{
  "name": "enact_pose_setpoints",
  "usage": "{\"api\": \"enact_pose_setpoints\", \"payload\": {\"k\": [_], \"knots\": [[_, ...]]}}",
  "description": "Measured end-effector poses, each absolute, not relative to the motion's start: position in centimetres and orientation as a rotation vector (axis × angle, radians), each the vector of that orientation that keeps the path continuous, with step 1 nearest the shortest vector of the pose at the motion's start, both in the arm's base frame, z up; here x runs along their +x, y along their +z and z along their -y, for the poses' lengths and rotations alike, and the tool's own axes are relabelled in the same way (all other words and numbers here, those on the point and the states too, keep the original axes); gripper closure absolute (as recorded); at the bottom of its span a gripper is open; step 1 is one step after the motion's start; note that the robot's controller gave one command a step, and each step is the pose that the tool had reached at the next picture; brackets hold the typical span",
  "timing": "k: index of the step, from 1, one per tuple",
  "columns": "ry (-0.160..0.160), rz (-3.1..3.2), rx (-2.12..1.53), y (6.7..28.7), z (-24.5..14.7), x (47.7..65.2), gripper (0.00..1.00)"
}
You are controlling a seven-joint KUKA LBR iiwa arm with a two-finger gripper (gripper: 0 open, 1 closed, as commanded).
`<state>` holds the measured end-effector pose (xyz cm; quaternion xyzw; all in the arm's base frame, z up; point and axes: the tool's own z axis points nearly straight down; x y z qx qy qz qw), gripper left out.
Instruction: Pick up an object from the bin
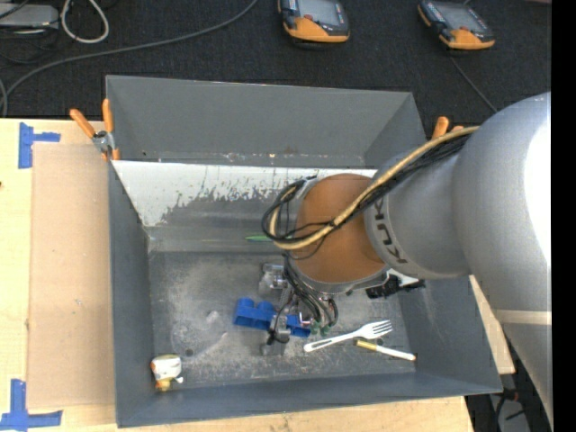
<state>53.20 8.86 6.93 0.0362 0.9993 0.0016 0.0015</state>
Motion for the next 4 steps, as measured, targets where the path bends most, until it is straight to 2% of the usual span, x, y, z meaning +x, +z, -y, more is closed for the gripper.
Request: {"api": "enact_pose_setpoints", "payload": {"k": [1, 2, 3, 4], "knots": [[0.004, -3.123, 0.341, 7.1, -9.1, 52.0, 1.0], [0.005, -3.122, 0.341, 7.1, -9.1, 52.0, 1.0], [0.0, -3.133, 0.343, 9.3, -9.1, 51.6, 1.0], [0.0, -3.134, 0.342, 14.6, -9.1, 51.7, 1.0]]}}
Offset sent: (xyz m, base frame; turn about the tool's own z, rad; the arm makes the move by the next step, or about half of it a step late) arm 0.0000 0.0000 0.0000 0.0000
